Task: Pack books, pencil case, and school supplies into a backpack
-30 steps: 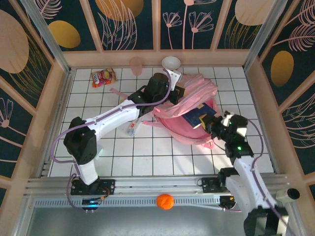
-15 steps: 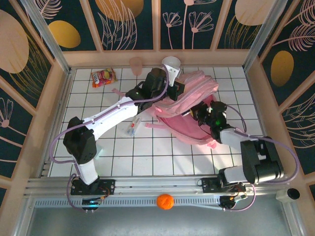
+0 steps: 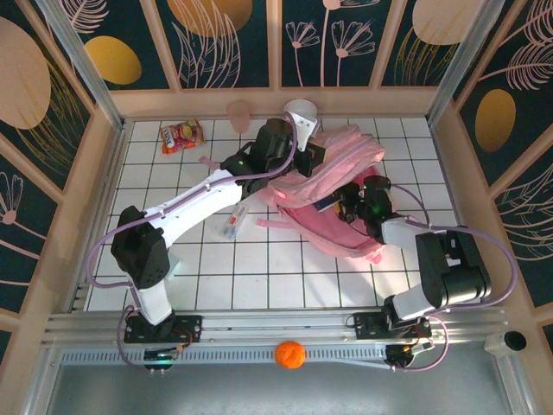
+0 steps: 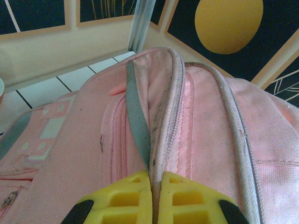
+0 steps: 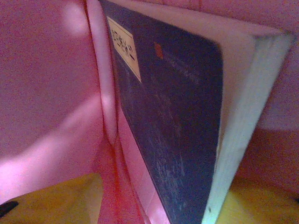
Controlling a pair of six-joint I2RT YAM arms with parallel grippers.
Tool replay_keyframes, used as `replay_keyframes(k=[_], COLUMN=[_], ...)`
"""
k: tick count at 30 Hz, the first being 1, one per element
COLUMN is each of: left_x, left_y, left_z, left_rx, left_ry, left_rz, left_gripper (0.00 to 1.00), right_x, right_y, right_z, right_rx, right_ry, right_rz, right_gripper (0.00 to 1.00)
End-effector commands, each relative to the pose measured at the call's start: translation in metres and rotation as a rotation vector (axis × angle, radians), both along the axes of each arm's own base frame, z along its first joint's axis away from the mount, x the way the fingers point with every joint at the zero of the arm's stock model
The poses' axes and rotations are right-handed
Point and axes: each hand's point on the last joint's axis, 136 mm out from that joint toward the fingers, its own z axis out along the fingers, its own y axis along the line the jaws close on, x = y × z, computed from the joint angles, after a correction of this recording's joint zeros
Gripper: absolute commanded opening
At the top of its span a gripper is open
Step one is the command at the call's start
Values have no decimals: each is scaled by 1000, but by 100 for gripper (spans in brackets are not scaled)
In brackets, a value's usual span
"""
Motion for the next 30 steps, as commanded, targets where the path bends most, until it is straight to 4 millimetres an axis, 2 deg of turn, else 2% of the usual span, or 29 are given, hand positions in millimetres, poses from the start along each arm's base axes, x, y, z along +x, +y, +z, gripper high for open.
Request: replay_keyframes(k=[1,7,13,16,17,19,23,25,28,30], left_x=[9,13,13,13,8,4,-17,-30,-47,-59], left_y=[7,16,25,31,37,41,40,37,35,36], left_z=[73,55,35,14,21,7,-29,-48,-75,-93], left_rx=[-125,-72,10,68,69,116,210,239,273,304], left_ry=[-180,-184,-201,-201,-220,-228,-250,-248,-230,-217], left_rz=[31,67,82,74,60,40,-95,-179,-284,-355], left_gripper=[0,0,0,0,0,0,0,0,1,19], right_x=[-16,-47,-77,-93,-97,-106,-113,-112,-106,-101], right_y=[-12,-30,-51,-65,-70,-78,-88,-88,-77,-71], right_z=[-6,6,45,64,70,82,114,132,157,170], right_rx=[-67,-154,-244,-301,-319,-351,-414,-427,-438,-469], right_ry=[45,60,45,39,38,34,-24,-84,-213,-288], right_rz=[-6,2,2,-17,-21,-27,-38,-34,37,87], right_gripper=[61,65,65,65,65,65,64,64,63,62])
